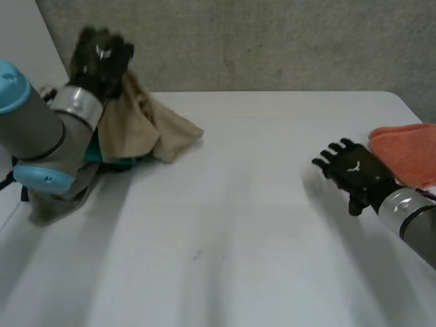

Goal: Fold the laundry.

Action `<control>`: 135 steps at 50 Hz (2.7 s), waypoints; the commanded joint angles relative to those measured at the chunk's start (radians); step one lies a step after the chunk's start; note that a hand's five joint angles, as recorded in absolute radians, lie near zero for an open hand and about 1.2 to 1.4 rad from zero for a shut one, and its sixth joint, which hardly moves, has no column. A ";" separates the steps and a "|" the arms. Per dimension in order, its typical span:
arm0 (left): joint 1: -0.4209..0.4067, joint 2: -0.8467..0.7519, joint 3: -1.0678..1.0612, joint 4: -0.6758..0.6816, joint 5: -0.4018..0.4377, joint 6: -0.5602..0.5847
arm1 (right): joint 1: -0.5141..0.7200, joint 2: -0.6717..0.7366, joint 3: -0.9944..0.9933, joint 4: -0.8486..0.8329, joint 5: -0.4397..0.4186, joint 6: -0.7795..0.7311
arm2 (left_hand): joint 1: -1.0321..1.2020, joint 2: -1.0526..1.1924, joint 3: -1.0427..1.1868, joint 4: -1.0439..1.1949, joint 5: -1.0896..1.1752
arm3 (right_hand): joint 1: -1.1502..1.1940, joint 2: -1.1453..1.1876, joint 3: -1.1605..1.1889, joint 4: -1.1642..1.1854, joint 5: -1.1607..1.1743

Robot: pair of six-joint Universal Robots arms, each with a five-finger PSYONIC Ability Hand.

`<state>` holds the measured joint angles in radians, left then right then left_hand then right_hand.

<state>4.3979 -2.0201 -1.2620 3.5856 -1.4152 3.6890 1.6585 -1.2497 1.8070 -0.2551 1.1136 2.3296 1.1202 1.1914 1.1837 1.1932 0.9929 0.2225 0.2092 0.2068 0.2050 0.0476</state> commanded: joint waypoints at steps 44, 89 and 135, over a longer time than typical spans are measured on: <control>-0.098 0.319 -0.582 -0.347 0.038 0.008 | 0.239 -0.232 -0.058 0.413 0.075 0.298 | -0.763 -0.834 -0.826 -0.836 -0.810 | -0.048 -0.035 -0.032 -0.030 -0.048; 0.075 0.109 -0.534 -0.002 0.010 0.307 | 0.307 -0.123 -0.008 0.218 0.177 0.248 | 0.276 0.205 0.213 0.203 0.229 | -0.048 -0.035 -0.032 -0.030 -0.048; -0.370 0.046 -0.108 -0.017 0.047 -0.400 | 0.000 -0.189 -0.090 0.137 0.160 0.271 | -0.728 -0.799 -0.791 -0.801 -0.775 | -0.048 -0.035 -0.032 -0.030 -0.048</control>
<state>3.9434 -2.1256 -1.2933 3.6492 -1.2001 3.2848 1.6794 -1.4350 1.7351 -0.2050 1.4219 2.7002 0.3878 0.3762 0.3786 0.3714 0.1890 0.2228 0.2092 0.2068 0.2050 0.0475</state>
